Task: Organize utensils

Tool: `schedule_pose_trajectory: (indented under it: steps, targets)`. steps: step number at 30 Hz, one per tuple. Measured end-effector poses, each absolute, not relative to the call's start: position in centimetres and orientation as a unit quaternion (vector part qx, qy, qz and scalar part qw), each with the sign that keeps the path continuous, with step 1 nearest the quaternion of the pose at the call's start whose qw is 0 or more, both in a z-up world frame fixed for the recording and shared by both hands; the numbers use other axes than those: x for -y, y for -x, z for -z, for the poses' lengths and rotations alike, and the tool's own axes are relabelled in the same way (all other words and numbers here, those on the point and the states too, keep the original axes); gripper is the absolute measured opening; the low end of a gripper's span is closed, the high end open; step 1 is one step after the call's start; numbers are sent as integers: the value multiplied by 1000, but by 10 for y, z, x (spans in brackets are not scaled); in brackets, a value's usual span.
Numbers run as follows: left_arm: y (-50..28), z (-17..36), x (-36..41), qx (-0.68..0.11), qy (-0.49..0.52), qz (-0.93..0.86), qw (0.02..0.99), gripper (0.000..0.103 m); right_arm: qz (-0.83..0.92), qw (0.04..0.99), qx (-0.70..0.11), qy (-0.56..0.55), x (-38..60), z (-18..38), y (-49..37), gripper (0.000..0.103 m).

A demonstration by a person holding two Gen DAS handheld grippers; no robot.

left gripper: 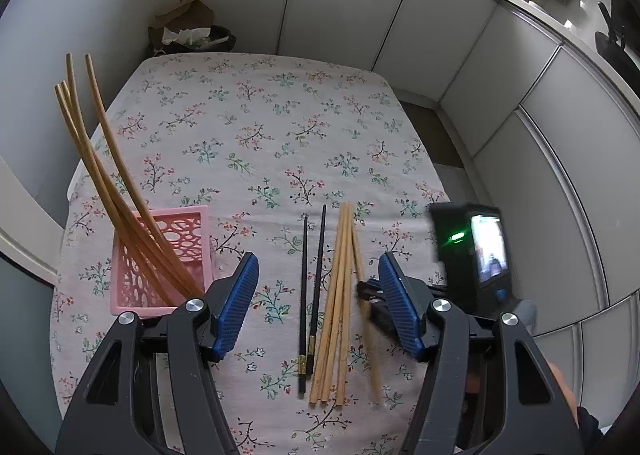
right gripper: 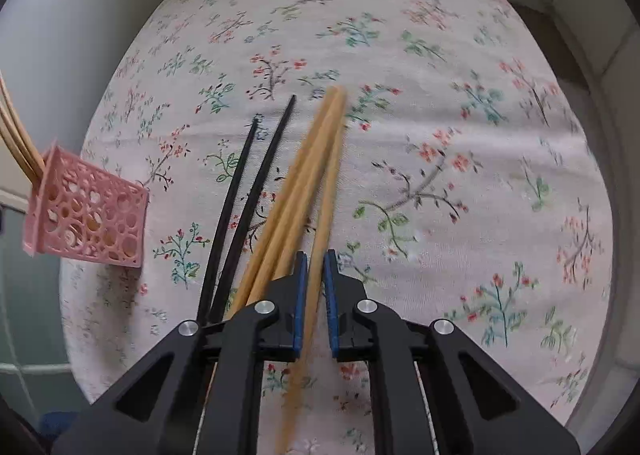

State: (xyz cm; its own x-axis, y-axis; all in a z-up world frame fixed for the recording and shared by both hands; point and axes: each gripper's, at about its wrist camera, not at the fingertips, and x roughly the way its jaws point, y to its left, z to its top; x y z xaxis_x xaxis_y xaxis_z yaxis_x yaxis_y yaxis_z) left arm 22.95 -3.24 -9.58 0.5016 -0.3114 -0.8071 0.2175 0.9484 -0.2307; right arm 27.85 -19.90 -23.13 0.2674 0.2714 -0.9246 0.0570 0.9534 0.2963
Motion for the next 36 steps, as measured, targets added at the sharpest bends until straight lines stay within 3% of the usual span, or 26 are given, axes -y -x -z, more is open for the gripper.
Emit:
schedule_pose_trajectory:
  steps: [5,12,18,20,21,36]
  targets:
    - [-233,103,36,-484,50,158,859,60,-69,823,-535,-179,244,177,-254,7]
    - [-251,141,63,-534,36,176,826,54,-95,849,-483,-190,256,143,-234,7]
    - [-273,177,70,-566,22,162,808,36,-107,851,-470,-208,264,133,-231,8]
    - [-279,186,68,-571,25,157,806,22,-107,849,-470,-215,266,134,-231,8]
    - [-282,190,68,-572,30,161,803,19,-106,849,-470,-216,267,134,-230,8]
    - [-304,222,94,-575,-72,143,802,15,-103,845,-474,-223,269,135,-231,8]
